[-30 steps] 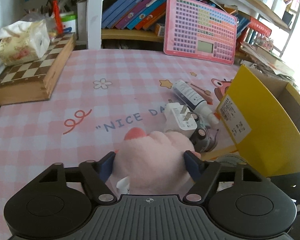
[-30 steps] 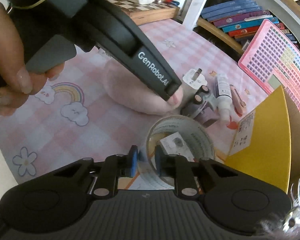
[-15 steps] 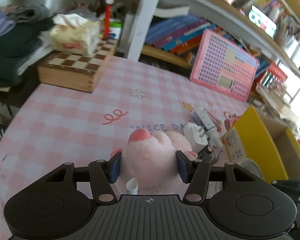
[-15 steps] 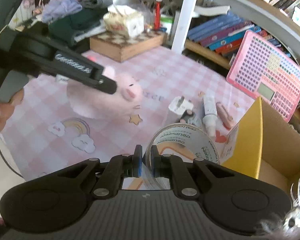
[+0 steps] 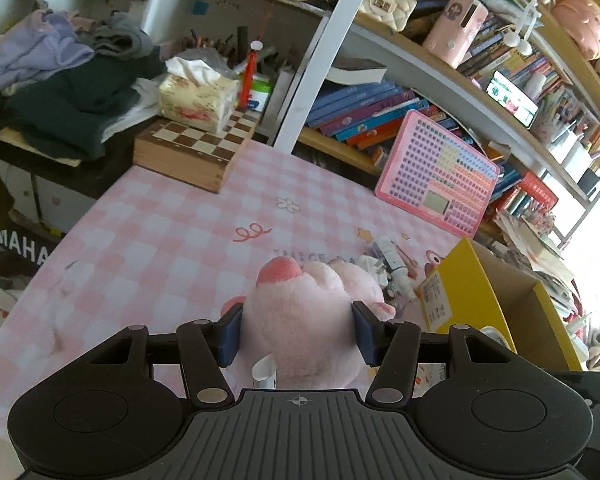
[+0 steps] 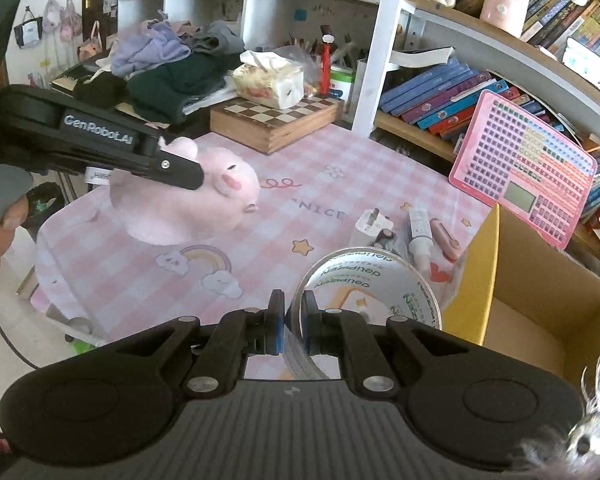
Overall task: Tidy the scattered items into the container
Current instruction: 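Lift and carry the pig with the left gripper while the right carries the tape roll to the yellow box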
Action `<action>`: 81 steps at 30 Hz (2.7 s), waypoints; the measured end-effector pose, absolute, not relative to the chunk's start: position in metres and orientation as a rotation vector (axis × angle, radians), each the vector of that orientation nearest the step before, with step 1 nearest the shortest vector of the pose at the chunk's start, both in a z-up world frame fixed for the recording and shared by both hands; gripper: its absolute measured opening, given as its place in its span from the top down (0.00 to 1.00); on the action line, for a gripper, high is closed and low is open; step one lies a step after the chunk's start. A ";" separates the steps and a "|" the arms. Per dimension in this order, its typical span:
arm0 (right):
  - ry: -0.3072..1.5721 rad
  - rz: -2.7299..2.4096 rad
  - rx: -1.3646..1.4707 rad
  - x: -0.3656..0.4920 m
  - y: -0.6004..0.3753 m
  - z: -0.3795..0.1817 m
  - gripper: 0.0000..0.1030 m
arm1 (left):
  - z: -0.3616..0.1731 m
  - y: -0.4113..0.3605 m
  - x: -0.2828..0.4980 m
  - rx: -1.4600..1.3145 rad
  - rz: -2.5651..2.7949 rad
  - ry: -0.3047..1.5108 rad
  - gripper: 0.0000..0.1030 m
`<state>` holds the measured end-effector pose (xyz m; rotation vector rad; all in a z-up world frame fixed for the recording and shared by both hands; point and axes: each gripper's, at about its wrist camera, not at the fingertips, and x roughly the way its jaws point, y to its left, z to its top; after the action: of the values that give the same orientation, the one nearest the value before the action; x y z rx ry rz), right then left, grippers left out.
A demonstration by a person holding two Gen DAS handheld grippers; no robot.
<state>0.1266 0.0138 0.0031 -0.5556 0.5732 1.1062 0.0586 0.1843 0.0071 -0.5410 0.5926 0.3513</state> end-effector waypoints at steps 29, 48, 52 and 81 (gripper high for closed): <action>0.660 0.999 -0.417 0.075 -0.088 0.017 0.92 | 0.011 0.111 -0.017 -0.606 0.245 0.590 0.47; 0.704 0.848 -0.359 0.074 -0.141 0.016 0.92 | 0.012 0.062 0.001 -0.555 0.045 0.652 0.47; 0.713 0.823 -0.352 0.076 -0.149 0.016 0.92 | 0.010 0.056 0.006 -0.562 0.023 0.664 0.47; 0.753 0.707 -0.258 0.109 -0.188 0.018 0.92 | 0.019 0.009 0.046 -0.412 -0.111 0.681 0.47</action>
<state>0.1094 -0.1881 0.0182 -0.2575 0.7529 0.7068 0.0457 0.0093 0.0194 -0.4117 0.6806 -0.1110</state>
